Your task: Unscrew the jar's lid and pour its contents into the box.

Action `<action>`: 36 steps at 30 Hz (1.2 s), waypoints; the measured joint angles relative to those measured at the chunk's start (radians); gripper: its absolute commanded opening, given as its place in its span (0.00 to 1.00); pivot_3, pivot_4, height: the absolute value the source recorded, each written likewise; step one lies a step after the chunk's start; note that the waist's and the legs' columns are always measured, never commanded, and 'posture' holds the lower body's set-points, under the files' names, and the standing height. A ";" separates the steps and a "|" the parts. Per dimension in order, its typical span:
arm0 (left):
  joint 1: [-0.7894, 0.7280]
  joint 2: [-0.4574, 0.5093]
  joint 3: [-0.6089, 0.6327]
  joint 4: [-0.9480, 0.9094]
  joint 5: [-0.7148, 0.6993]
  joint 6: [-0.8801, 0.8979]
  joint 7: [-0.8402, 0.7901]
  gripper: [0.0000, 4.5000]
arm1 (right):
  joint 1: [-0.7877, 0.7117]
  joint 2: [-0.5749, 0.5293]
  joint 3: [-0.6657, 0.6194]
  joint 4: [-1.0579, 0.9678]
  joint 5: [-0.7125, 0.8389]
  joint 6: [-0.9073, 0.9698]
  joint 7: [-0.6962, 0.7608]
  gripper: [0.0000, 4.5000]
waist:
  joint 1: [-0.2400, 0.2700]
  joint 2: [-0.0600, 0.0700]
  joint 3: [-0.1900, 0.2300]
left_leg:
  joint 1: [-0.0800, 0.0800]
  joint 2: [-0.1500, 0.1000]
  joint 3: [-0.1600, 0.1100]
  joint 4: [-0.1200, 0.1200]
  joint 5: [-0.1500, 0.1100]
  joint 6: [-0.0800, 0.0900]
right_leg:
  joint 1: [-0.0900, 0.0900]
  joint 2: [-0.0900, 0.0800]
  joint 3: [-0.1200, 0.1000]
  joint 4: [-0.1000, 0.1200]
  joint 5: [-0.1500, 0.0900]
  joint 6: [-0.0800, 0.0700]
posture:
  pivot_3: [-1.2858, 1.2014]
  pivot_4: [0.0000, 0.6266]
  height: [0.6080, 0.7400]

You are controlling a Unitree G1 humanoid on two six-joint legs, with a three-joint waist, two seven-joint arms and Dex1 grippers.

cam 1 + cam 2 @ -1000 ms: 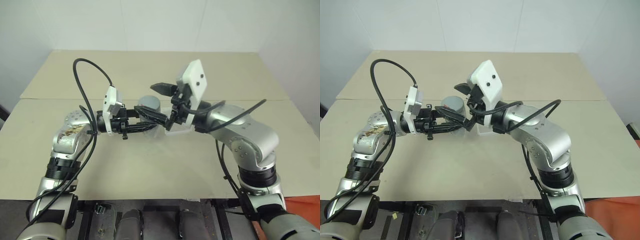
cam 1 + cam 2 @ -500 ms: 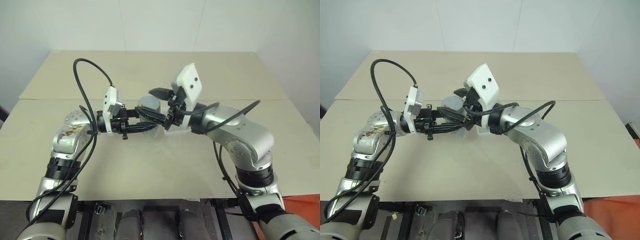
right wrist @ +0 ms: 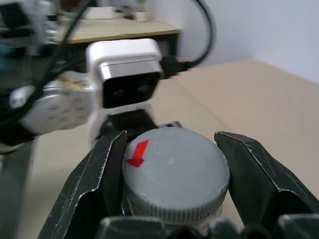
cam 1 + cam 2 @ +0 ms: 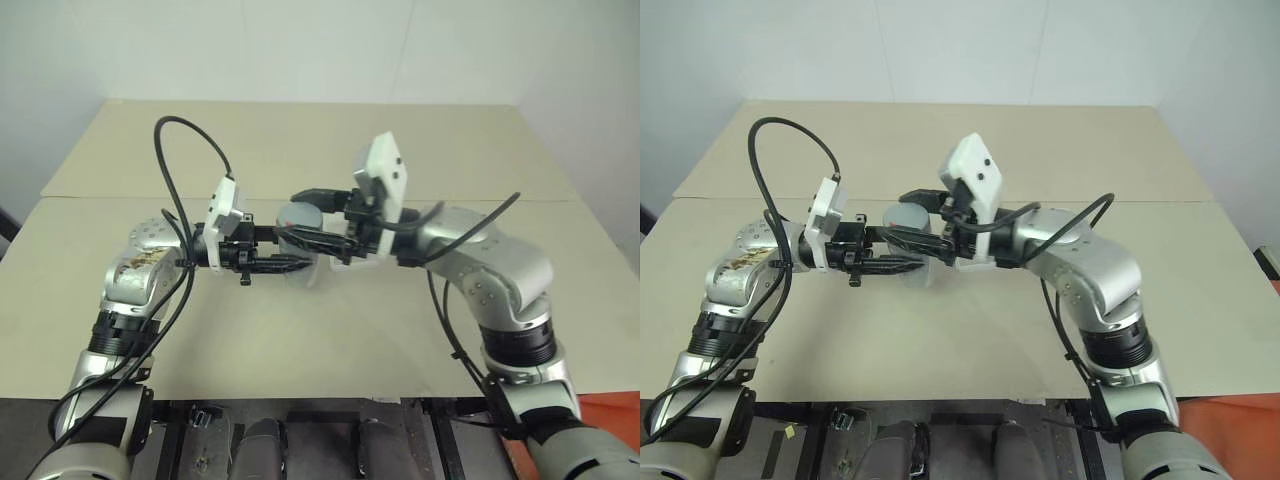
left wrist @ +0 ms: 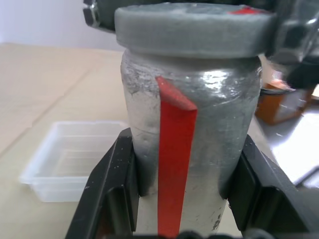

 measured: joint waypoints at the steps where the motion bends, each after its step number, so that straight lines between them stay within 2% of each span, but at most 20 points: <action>1: -0.005 0.000 -0.010 0.000 -0.009 0.000 -0.025 0.43 | -0.004 -0.015 -0.003 0.018 0.010 -0.018 0.058 0.62 | 0.000 0.000 0.000 | 0.000 0.000 0.000 0.000 0.000 0.000 | 0.000 0.000 0.000 0.000 0.000 0.000 | 0.52 0.24 1.00; 4: -0.043 -0.001 -0.039 0.001 -0.037 0.003 -0.122 0.43 | -0.049 -0.049 -0.004 0.110 0.045 -0.085 0.281 0.62 | -0.001 0.000 0.000 | 0.000 0.000 0.000 0.000 0.000 0.000 | 0.000 0.000 0.000 -0.003 0.000 0.000 | 0.52 0.24 1.00; 8: -0.074 -0.001 -0.072 -0.016 -0.073 0.019 -0.181 0.43 | -0.106 -0.053 0.004 0.207 0.060 -0.138 0.484 0.62 | -0.006 0.000 0.000 | 0.000 0.000 0.000 0.000 0.000 0.000 | 0.000 0.001 0.001 -0.003 0.000 0.000 | 0.52 0.24 1.00; 12: -0.074 0.012 -0.115 -0.044 -0.117 0.031 -0.183 0.43 | -0.132 -0.042 0.014 0.279 0.064 -0.169 0.614 0.62 | -0.005 0.000 0.000 | 0.000 0.000 -0.002 0.000 0.000 0.000 | 0.000 0.001 0.001 0.001 0.000 0.000 | 0.52 0.24 1.00; 16: -0.074 0.027 -0.127 -0.066 -0.144 0.037 -0.183 0.43 | -0.154 -0.026 0.023 0.315 0.062 -0.193 0.675 0.62 | -0.003 0.000 0.000 | 0.000 0.000 -0.003 0.001 0.000 0.000 | 0.000 0.000 0.001 0.002 0.000 0.000 | 0.52 0.24 1.00; 17: -0.074 0.030 -0.127 -0.066 -0.144 0.037 -0.183 0.43 | -0.155 -0.021 0.023 0.321 0.060 -0.198 0.678 0.62 | -0.003 0.000 0.000 | 0.000 0.000 -0.003 0.001 0.000 0.000 | 0.000 0.001 0.001 0.002 0.000 0.000 | 0.52 0.24 1.00; 19: -0.074 0.036 -0.128 -0.066 -0.145 0.037 -0.183 0.43 | -0.155 -0.016 0.023 0.323 0.051 -0.209 0.679 0.78 | -0.003 0.000 0.000 | 0.000 0.000 -0.003 0.001 0.000 0.000 | 0.000 0.000 0.000 0.003 0.000 0.000 | 0.52 0.24 1.00; 23: -0.074 0.044 -0.120 -0.064 -0.148 0.034 -0.182 0.43 | -0.144 -0.002 0.032 0.323 0.042 -0.211 0.671 0.99 | -0.002 0.000 0.000 | 0.000 0.000 -0.002 0.001 0.000 0.000 | -0.001 0.000 0.000 0.003 0.000 0.000 | 0.52 0.24 1.00; 30: -0.027 0.053 -0.069 -0.059 -0.115 0.010 -0.140 0.43 | -0.091 -0.010 0.002 0.272 0.024 -0.214 0.569 0.99 | -0.003 0.000 0.000 | 0.000 0.000 -0.003 0.001 0.000 0.000 | -0.001 0.000 0.001 0.003 0.000 0.000 | 0.52 0.24 1.00; 36: 0.068 0.059 0.005 -0.063 -0.077 0.007 -0.010 0.43 | 0.005 -0.030 -0.081 0.163 -0.006 -0.215 0.372 0.99 | -0.001 0.000 0.000 | 0.000 0.000 -0.003 0.001 0.000 0.000 | -0.001 0.000 0.001 0.003 0.000 0.000 | 0.52 0.24 1.00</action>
